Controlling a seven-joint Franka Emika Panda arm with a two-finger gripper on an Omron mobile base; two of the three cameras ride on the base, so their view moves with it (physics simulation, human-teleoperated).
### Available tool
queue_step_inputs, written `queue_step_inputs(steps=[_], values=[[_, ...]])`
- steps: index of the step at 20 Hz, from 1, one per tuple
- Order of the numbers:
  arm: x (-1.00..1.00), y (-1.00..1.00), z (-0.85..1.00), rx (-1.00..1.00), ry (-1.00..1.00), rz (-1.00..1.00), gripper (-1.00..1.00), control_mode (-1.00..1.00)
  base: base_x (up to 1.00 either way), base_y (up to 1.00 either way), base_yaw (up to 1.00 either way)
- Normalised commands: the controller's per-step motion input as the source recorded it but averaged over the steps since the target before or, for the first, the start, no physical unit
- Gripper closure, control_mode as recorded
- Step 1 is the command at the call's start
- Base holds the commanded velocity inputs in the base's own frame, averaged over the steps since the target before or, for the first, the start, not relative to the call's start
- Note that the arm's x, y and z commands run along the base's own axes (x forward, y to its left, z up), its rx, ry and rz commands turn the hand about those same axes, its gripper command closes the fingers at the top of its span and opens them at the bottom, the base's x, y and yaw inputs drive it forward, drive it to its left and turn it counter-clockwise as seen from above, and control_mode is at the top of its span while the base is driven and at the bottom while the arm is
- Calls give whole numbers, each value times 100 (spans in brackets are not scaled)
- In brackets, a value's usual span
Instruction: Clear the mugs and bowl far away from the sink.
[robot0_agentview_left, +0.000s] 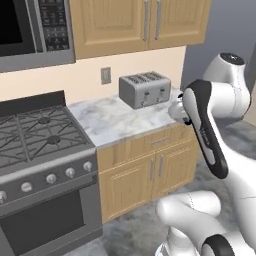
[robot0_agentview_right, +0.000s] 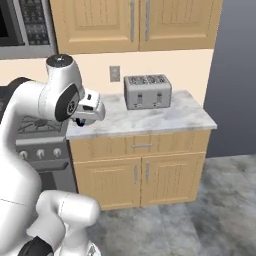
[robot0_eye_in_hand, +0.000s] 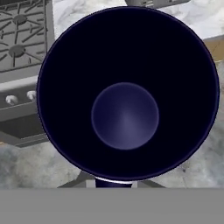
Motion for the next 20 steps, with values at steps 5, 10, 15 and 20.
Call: queue_step_inputs(steps=[5, 10, 15, 20], values=[[0, 0, 0, 0, 0, 0, 100, 100, 67, -5, 24], [0, 0, 0, 0, 0, 0, 100, 100, 18, -14, 32], [0, 0, 0, 0, 0, 0, 100, 100, 15, -8, 32], [0, 0, 0, 0, 0, 0, 100, 100, 58, -40, 14]])
